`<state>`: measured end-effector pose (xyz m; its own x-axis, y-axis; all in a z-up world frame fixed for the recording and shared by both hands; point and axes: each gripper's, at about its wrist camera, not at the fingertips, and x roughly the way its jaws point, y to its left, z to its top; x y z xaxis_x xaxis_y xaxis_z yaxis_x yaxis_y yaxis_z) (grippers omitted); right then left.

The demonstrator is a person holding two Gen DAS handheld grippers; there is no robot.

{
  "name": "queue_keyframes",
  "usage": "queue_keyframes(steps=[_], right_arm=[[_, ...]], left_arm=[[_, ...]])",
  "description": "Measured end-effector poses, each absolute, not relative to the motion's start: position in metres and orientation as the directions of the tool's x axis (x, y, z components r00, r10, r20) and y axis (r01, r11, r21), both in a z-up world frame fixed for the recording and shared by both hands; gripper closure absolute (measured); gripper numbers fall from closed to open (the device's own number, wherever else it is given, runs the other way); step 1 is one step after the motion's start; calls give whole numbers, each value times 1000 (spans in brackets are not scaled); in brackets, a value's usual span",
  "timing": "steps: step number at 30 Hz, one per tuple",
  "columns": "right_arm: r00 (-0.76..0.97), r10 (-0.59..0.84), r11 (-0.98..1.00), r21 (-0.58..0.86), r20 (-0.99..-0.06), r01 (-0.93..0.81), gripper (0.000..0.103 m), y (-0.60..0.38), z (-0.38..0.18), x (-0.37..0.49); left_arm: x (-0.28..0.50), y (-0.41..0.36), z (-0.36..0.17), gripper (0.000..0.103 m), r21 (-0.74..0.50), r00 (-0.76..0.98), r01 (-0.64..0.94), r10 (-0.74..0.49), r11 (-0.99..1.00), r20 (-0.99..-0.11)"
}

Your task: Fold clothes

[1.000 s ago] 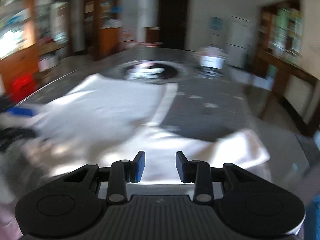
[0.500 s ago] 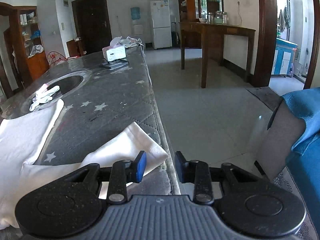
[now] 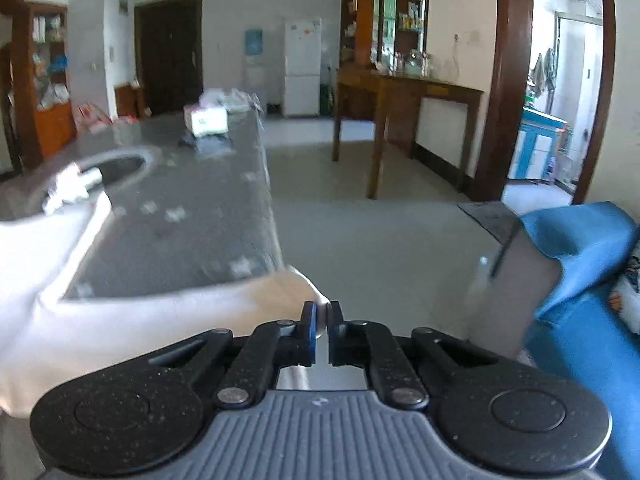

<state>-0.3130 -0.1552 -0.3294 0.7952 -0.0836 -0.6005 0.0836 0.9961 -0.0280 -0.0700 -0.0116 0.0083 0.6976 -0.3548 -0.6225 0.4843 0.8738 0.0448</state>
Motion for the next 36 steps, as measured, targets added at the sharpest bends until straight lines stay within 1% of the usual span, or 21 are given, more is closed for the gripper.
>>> queue_keyframes(steps=[2, 3, 5, 7, 10, 12, 14, 17, 22, 23, 25, 28, 32, 36], right_arm=[[775, -99, 994, -33, -624, 100, 96, -158, -336, -314], [773, -111, 993, -42, -625, 109, 92, -158, -338, -315], [785, -112, 993, -42, -609, 109, 92, -156, -335, -316], [805, -82, 996, -27, -588, 82, 92, -151, -329, -314], [816, 4, 1000, 1, -577, -5, 90, -137, -323, -307], [813, 54, 998, 21, -579, -51, 83, -129, -323, -300], [802, 83, 996, 24, -591, -85, 82, -119, -328, -289], [780, 90, 996, 39, -619, -84, 81, -116, -340, -274], [779, 69, 998, 35, -624, -61, 77, -119, -342, -268], [781, 77, 997, 36, -620, -69, 75, -118, -340, -270], [787, 98, 994, 26, -609, -104, 68, -112, -337, -278], [782, 128, 989, 20, -611, -146, 67, -104, -338, -285], [771, 119, 988, -1, -626, -153, 63, -98, -345, -288], [765, 131, 986, 1, -631, -168, 58, -95, -344, -289]], left_arm=[[-69, -10, 6, 43, 38, 692, 484, -356, 874, -627], [-69, -10, 5, 42, 36, 691, 485, -357, 874, -629], [-70, -10, 5, 41, 36, 690, 486, -358, 873, -629], [-70, -10, 5, 41, 34, 690, 487, -360, 873, -628], [-69, -10, 5, 39, 29, 689, 486, -362, 874, -628], [-71, -11, 5, 37, 33, 690, 486, -360, 873, -628], [-71, -12, 4, 37, 37, 690, 485, -356, 874, -630], [-71, -13, 4, 36, 40, 688, 484, -352, 874, -635], [-72, -13, 3, 32, 29, 685, 482, -356, 875, -636], [-72, -13, 3, 32, 28, 685, 482, -357, 876, -635], [-71, -13, 4, 32, 19, 685, 480, -362, 877, -632], [-71, -10, 6, 32, -7, 684, 471, -370, 882, -629], [-79, 5, 21, 32, -12, 724, 432, -355, 902, -591], [-91, 50, 41, 32, -33, 798, 289, -260, 957, -543]])
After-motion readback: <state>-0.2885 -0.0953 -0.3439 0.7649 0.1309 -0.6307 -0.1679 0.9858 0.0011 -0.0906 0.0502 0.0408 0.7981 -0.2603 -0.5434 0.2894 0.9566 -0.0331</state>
